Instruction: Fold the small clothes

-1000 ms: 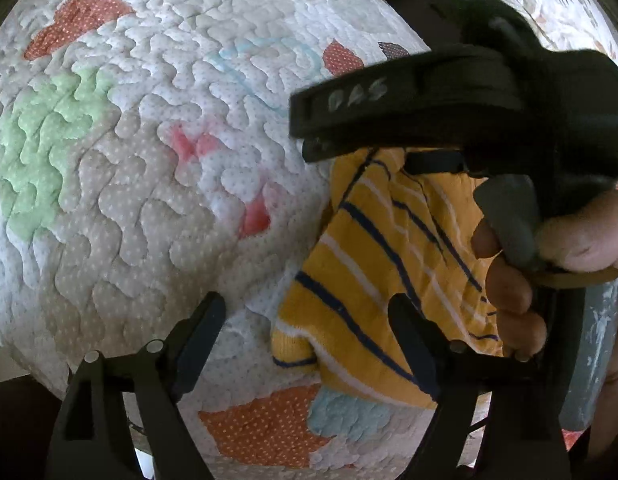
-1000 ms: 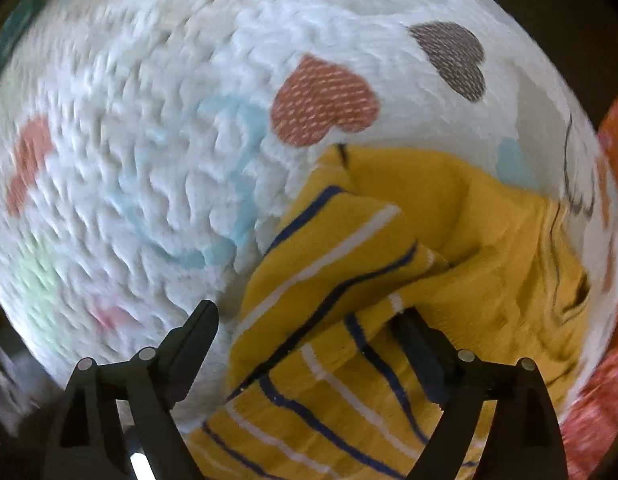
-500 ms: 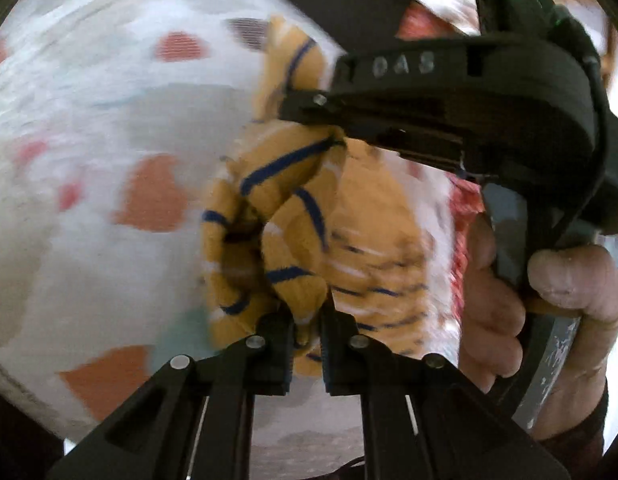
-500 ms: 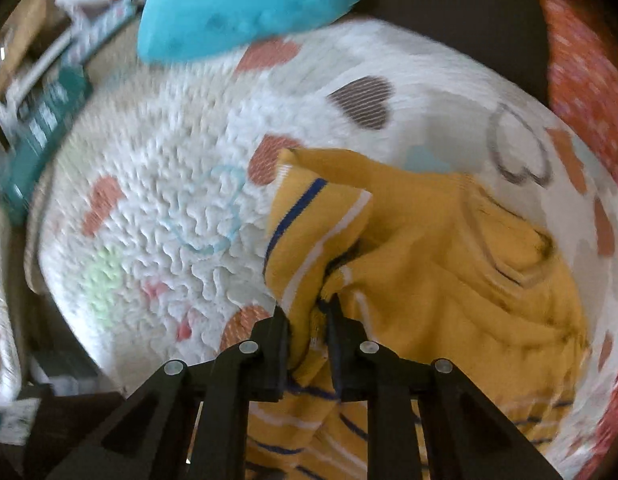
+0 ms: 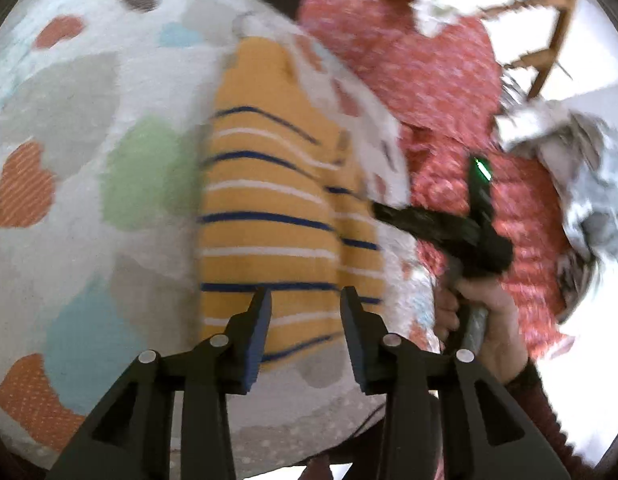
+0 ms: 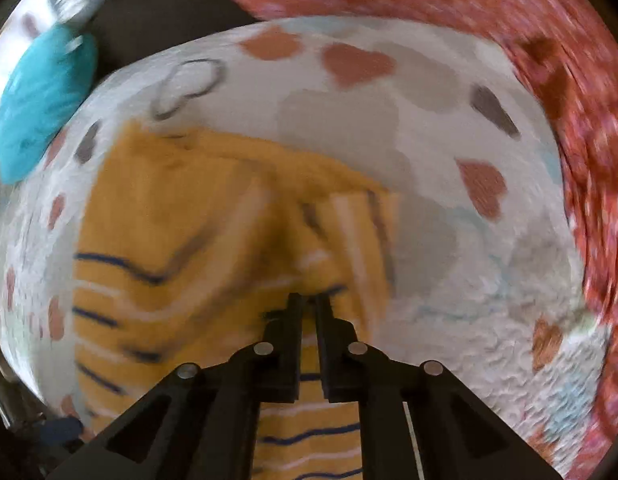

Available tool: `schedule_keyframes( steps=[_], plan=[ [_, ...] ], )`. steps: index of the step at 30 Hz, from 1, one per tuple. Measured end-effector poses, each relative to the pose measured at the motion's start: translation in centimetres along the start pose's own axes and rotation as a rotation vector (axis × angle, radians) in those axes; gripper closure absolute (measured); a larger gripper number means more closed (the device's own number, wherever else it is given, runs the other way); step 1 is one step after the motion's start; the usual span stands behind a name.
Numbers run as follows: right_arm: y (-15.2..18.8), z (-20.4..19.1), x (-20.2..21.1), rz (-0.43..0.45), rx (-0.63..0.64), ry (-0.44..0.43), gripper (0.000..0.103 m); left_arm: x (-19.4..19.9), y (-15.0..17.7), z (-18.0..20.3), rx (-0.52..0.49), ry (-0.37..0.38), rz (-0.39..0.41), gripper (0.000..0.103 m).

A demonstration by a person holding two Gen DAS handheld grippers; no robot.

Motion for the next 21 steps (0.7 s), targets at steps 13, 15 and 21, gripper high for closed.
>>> schedule_keyframes(
  steps=[13, 15, 21],
  plan=[
    [3.8, -5.9, 2.6, 0.1, -0.133, -0.295, 0.036, 2.3, -2.9, -4.6, 0.068, -0.144, 0.097, 0.066],
    [4.2, -7.4, 1.0, 0.058, -0.1, -0.291, 0.068, 2.0, -2.5, -5.0, 0.061, -0.159, 0.079, 0.066],
    [3.1, -5.7, 3.5, 0.133, -0.094, -0.243, 0.093, 1.4, -1.9, -4.8, 0.043, -0.183, 0.051, 0.066]
  ],
)
Point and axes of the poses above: each gripper's, at about its wrist camera, not at the fingertips, and x roughly against the way its jaws point, z to its right, y to its underside, the point moved 8 cm from there along -x, roughly the way its jaws point
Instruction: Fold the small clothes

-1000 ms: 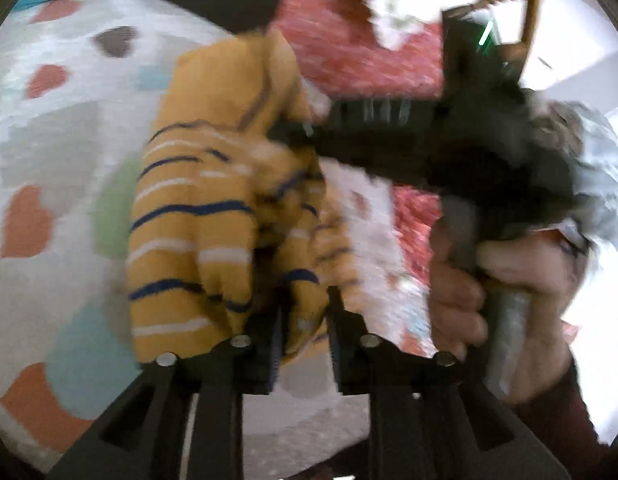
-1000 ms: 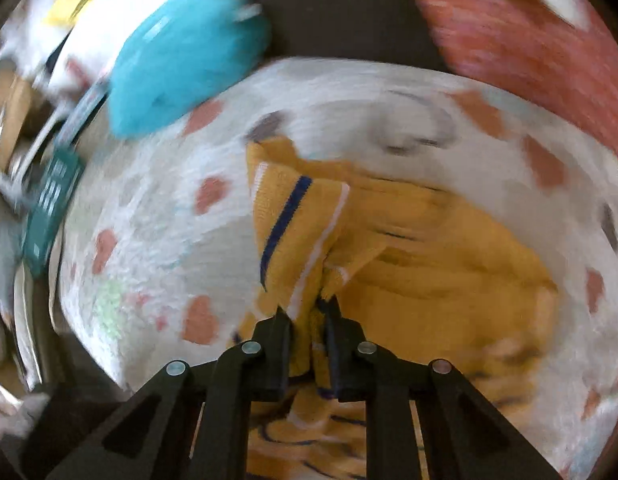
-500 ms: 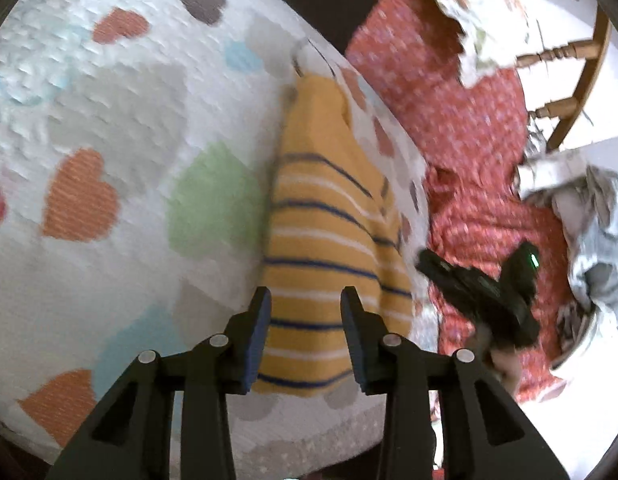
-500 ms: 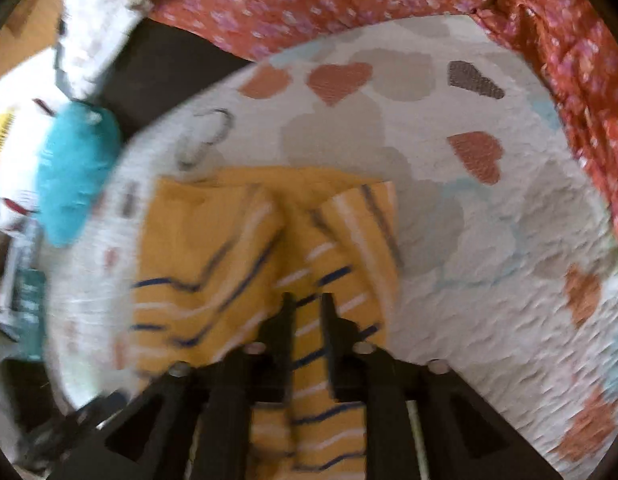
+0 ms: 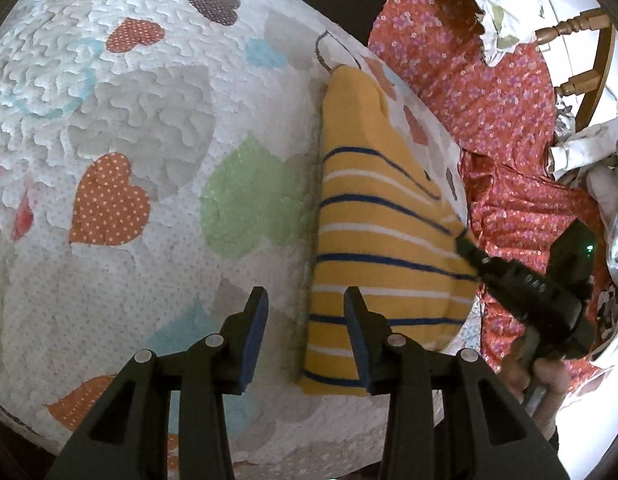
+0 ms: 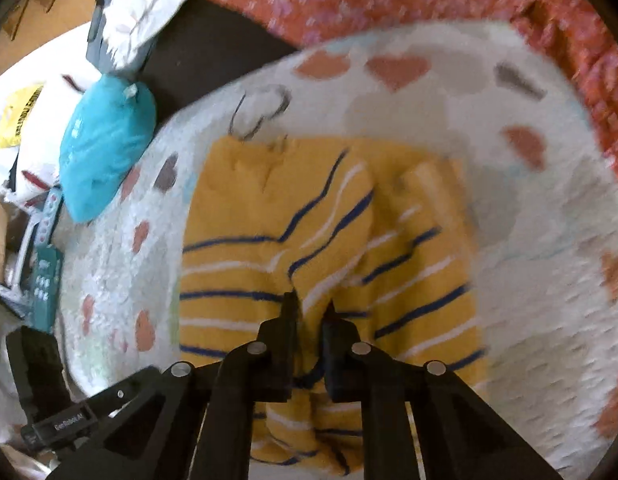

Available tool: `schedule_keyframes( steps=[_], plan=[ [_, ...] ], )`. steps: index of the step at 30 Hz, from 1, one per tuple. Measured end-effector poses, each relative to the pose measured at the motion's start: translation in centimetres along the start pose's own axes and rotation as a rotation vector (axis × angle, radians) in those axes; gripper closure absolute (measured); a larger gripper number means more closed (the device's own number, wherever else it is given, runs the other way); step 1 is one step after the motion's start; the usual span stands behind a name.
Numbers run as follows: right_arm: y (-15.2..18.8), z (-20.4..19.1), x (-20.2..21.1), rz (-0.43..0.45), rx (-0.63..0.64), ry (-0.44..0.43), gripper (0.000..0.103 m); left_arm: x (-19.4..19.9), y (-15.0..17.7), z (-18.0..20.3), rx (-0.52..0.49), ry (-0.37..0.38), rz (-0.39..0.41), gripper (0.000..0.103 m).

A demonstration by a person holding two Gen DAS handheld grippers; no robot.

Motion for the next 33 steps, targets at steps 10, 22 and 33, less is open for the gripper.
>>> schedule_keyframes(
  steps=[10, 22, 33],
  plan=[
    [1.9, 5.2, -1.8, -0.043, 0.031, 0.198, 0.091, -1.6, 1.1, 1.8, -0.05, -0.014, -0.046, 0.065],
    [3.3, 6.3, 3.8, 0.053, -0.01, 0.129, 0.045, -6.2, 4.4, 4.5, -0.244, -0.183, -0.168, 0.061],
    [8.0, 5.5, 3.0, -0.034, -0.029, 0.027, 0.097, -5.1, 4.9, 4.2, -0.248, -0.198, -0.159, 0.051]
  ],
)
Point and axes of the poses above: each gripper's, at about its wrist camera, not at the fingertips, and x roughly against the way its jaws point, z to its right, y to its underside, the point moved 8 cm from there along -x, roughly the way its jaws point
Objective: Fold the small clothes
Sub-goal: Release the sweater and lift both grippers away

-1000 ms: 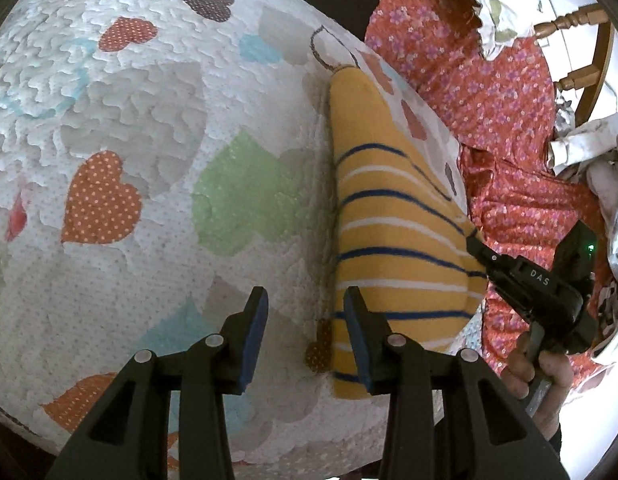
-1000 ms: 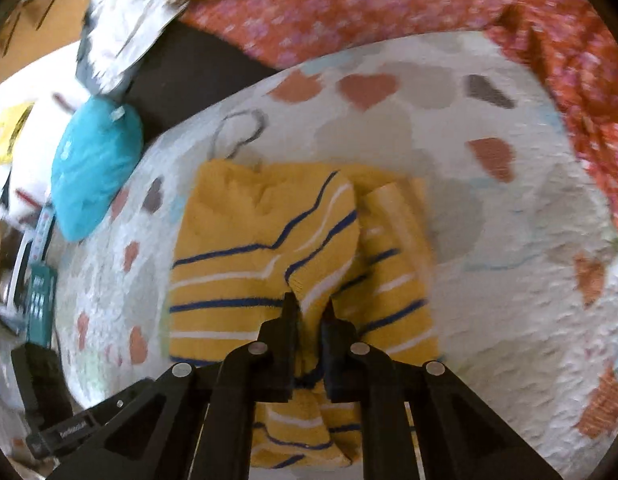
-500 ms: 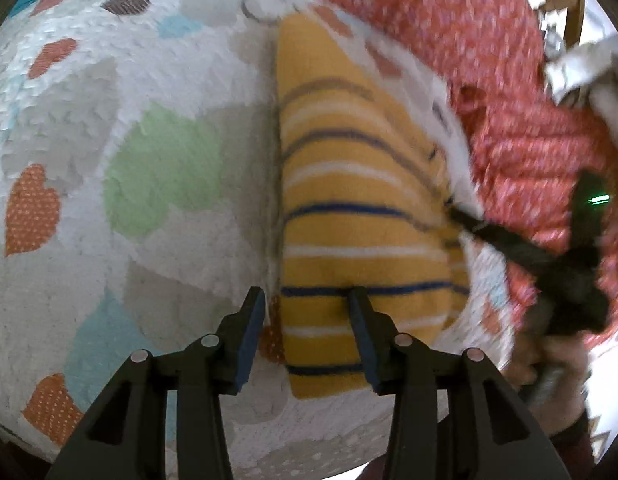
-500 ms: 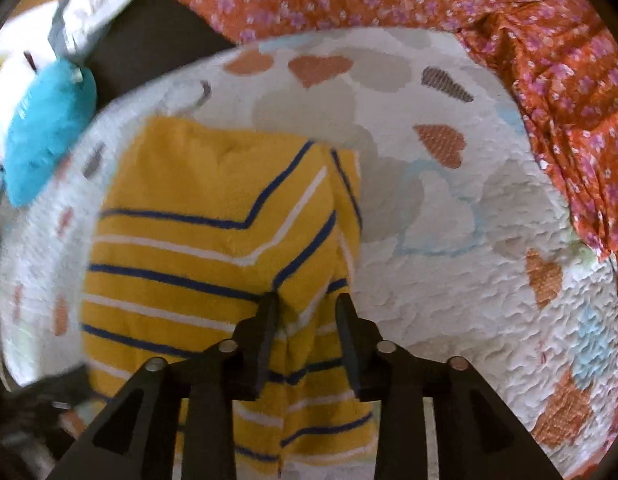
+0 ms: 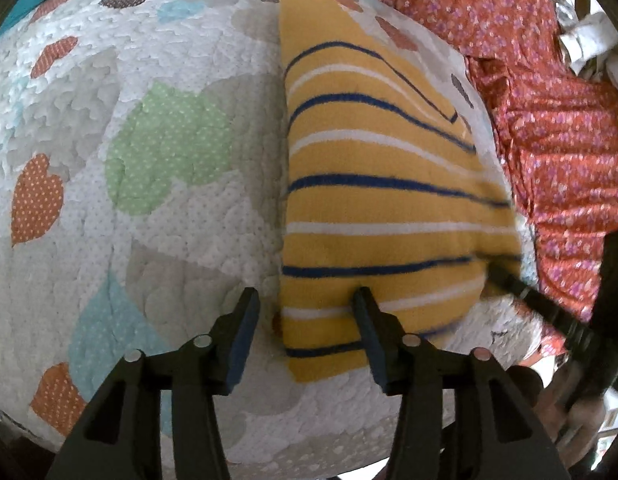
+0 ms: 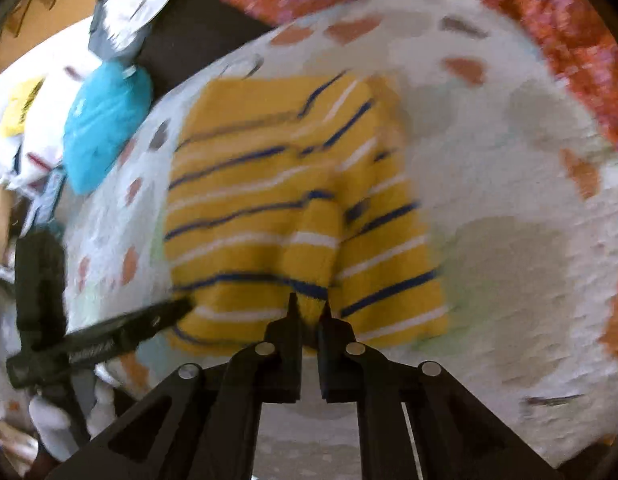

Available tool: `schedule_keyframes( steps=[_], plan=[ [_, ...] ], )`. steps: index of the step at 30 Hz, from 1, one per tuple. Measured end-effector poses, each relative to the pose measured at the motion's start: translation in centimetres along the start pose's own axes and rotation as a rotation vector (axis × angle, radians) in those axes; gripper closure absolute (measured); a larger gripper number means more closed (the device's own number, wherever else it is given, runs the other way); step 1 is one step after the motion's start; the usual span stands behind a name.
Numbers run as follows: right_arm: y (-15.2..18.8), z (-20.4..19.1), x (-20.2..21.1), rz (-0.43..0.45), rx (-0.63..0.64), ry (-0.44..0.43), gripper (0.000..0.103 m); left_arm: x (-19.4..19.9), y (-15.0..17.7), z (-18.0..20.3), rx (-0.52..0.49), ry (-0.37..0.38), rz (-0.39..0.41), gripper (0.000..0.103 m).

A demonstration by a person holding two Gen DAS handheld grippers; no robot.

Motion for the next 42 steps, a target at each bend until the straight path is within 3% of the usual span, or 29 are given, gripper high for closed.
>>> schedule_keyframes(
  steps=[2, 6, 10, 12, 15, 19, 21, 24, 27, 35, 38, 42],
  plan=[
    [-0.5, 1.7, 0.6, 0.005, -0.014, 0.055, 0.098, -0.2, 0.2, 0.3, -0.002, 0.004, -0.018, 0.051],
    [0.7, 2.5, -1.6, -0.108, 0.049, 0.15, 0.094, 0.1, 0.5, 0.2, -0.012, -0.015, -0.027, 0.051],
    [-0.5, 0.8, 1.4, 0.002, 0.074, 0.174, 0.078, 1.9, 0.0, -0.9, -0.001, -0.024, 0.007, 0.051],
    [-2.4, -0.3, 4.4, 0.134, 0.081, 0.199, 0.078, 2.8, -0.4, -1.7, 0.019, -0.038, 0.031, 0.051],
    [-6.2, -2.3, 5.6, 0.225, 0.095, 0.169, 0.078, 3.6, -1.1, -2.4, 0.033, -0.068, 0.075, 0.051],
    [-9.6, -4.2, 0.8, 0.145, 0.054, 0.063, 0.078, 3.8, -1.4, -2.6, 0.014, -0.126, 0.109, 0.051],
    [-10.7, -3.2, -3.4, 0.068, 0.021, 0.111, 0.078, 3.7, -1.4, -2.8, 0.009, -0.14, 0.106, 0.051],
    [-11.7, 0.2, -7.6, 0.042, -0.01, 0.26, 0.075, 3.6, -1.6, -3.2, 0.02, -0.142, 0.107, 0.051],
    [-12.3, 1.9, -7.2, 0.074, -0.112, 0.232, 0.058, 3.9, -2.1, -3.6, 0.038, -0.144, 0.122, 0.051],
    [-6.9, 1.6, 1.4, 0.211, -0.039, 0.202, 0.056, 4.3, -2.4, -4.0, 0.045, -0.196, 0.165, 0.051],
    [-3.1, 1.5, 2.4, 0.206, -0.039, 0.192, 0.056, 4.9, -2.1, -3.8, 0.0, -0.284, 0.212, 0.051],
    [1.7, 2.5, 2.8, 0.185, -0.031, 0.199, 0.056, 7.7, -0.8, -2.9, -0.08, -0.424, 0.341, 0.051]
  ],
)
Point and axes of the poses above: each gripper's, at about its wrist camera, not at the fingertips, and x roughly against the way its jaws point, z to its right, y to its underside, the point moved 8 cm from there along -x, roughly the way its jaws point
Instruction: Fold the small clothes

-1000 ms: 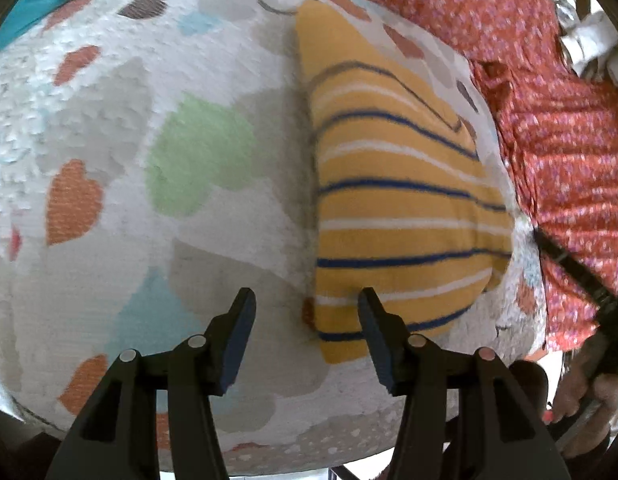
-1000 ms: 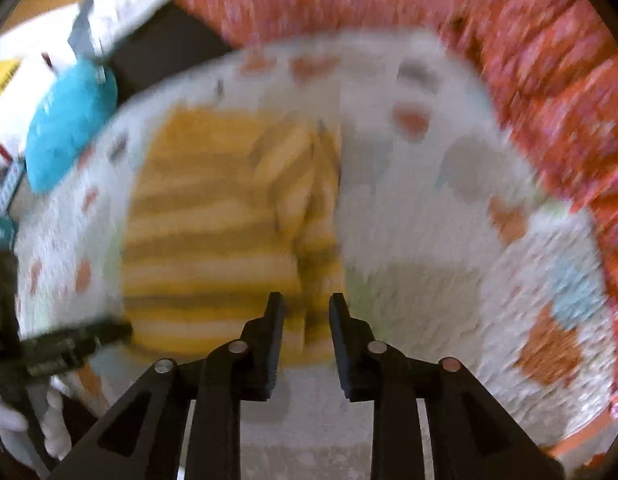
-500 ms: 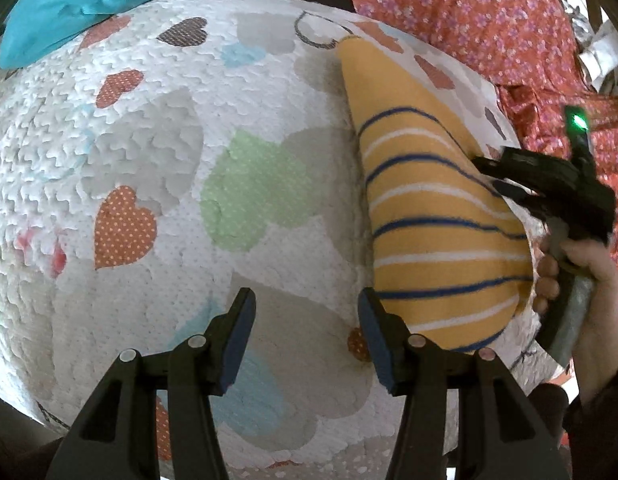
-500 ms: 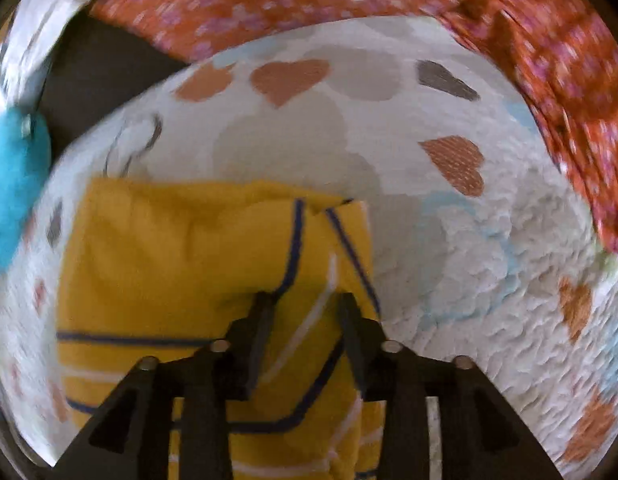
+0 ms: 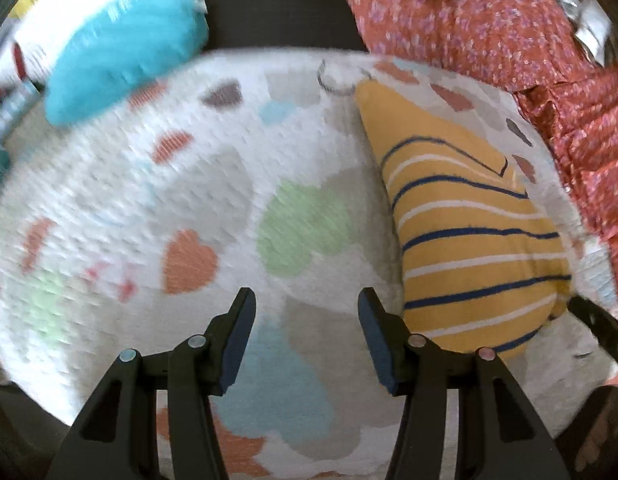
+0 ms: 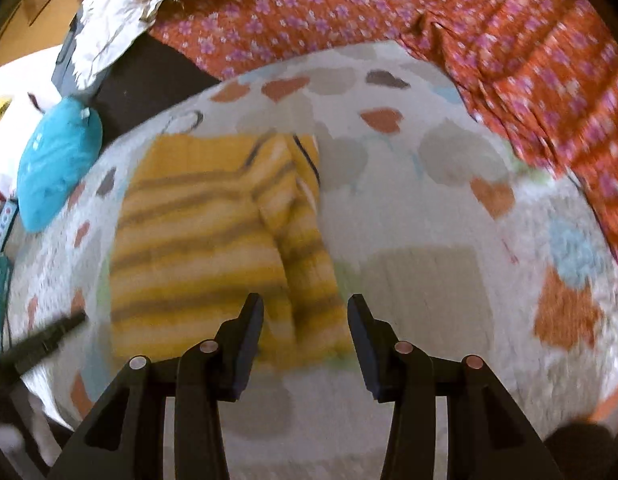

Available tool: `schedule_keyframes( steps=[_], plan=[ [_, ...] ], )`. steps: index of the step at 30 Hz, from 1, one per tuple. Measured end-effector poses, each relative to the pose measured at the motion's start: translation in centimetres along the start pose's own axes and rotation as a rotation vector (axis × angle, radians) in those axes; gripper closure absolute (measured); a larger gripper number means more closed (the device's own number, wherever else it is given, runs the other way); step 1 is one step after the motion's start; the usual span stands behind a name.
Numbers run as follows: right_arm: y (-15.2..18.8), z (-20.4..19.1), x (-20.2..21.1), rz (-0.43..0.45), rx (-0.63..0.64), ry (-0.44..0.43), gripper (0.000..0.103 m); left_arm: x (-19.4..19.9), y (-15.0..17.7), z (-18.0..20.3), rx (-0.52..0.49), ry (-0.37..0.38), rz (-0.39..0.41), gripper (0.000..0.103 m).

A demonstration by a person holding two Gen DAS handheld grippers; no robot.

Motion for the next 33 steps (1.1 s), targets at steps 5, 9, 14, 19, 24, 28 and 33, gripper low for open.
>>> schedule_keyframes(
  steps=[5, 9, 14, 19, 24, 28, 33],
  plan=[
    [4.0, 2.9, 0.9, 0.0, -0.006, 0.031, 0.056, 4.6, 2.0, 0.5, 0.014, -0.034, 0.046, 0.05],
    [6.0, 4.3, 1.7, 0.017, -0.017, 0.031, 0.055, 8.8, 2.6, 1.9, -0.034, -0.096, 0.107, 0.032],
    [7.6, 3.9, 2.6, 0.041, 0.027, 0.004, 0.052, 13.1, 2.4, 3.9, -0.026, -0.107, 0.175, 0.021],
    [7.9, 2.9, 3.5, 0.08, 0.07, -0.011, 0.05, 15.6, 2.4, 6.6, -0.036, -0.052, 0.181, 0.021],
    [7.4, 3.1, 4.1, 0.114, 0.066, -0.015, 0.046, 16.4, 2.7, 8.4, -0.066, -0.044, 0.174, 0.021],
    [6.8, 3.7, 4.0, 0.108, 0.027, -0.024, 0.046, 17.1, 2.8, 9.0, -0.087, -0.048, 0.176, 0.021],
    [5.6, 4.5, 4.4, 0.133, -0.003, -0.016, 0.041, 17.2, 2.4, 8.8, -0.073, -0.041, 0.167, 0.021]
  ],
)
Point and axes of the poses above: each gripper's, at about its wrist camera, not at the fingertips, and x roughly against the way its jaws point, z to its right, y to its underside, the point moved 8 cm from there along -x, roughly the way its jaws point
